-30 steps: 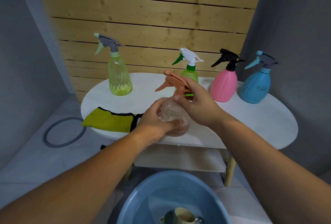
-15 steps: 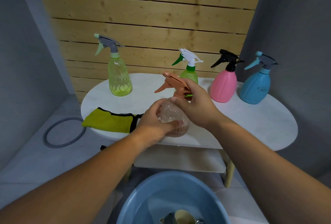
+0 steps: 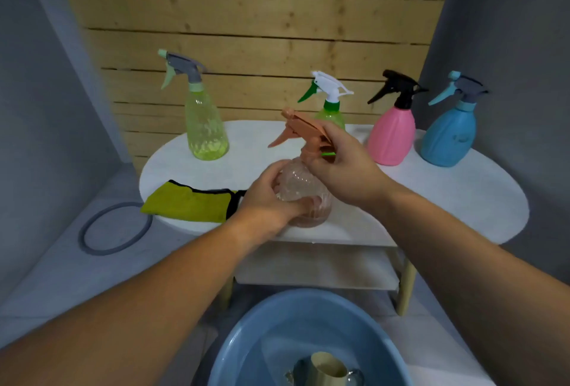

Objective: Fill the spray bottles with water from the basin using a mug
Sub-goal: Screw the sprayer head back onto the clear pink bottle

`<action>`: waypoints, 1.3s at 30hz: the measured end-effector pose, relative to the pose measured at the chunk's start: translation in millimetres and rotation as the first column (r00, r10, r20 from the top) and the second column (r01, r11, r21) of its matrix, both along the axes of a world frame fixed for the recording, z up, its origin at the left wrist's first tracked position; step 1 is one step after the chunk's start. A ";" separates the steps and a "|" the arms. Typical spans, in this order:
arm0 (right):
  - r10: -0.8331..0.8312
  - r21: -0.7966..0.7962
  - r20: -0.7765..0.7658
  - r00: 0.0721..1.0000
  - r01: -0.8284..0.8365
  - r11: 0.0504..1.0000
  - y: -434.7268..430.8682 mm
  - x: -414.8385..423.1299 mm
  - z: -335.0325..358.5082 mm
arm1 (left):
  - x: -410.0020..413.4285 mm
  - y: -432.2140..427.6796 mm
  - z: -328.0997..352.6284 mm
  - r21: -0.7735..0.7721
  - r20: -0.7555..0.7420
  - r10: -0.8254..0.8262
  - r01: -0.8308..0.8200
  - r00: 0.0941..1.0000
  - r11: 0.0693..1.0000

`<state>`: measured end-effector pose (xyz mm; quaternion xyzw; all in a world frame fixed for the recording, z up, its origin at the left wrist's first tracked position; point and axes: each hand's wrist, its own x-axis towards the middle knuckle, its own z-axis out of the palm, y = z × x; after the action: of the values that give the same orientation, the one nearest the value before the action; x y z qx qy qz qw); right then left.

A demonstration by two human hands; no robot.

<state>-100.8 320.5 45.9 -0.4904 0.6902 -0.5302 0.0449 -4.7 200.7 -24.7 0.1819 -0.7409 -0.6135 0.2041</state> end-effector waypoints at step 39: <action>-0.100 0.050 0.024 0.995 0.099 0.994 -0.8 -6.0 -12.0 | -0.2 5.5 -6.3 -0.053 0.015 0.052 -0.051 0.999 0.997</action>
<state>-106.8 319.7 33.9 -0.4472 0.7258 -0.5212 0.0393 -4.9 206.2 -31.0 0.2004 -0.7537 -0.5866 0.2184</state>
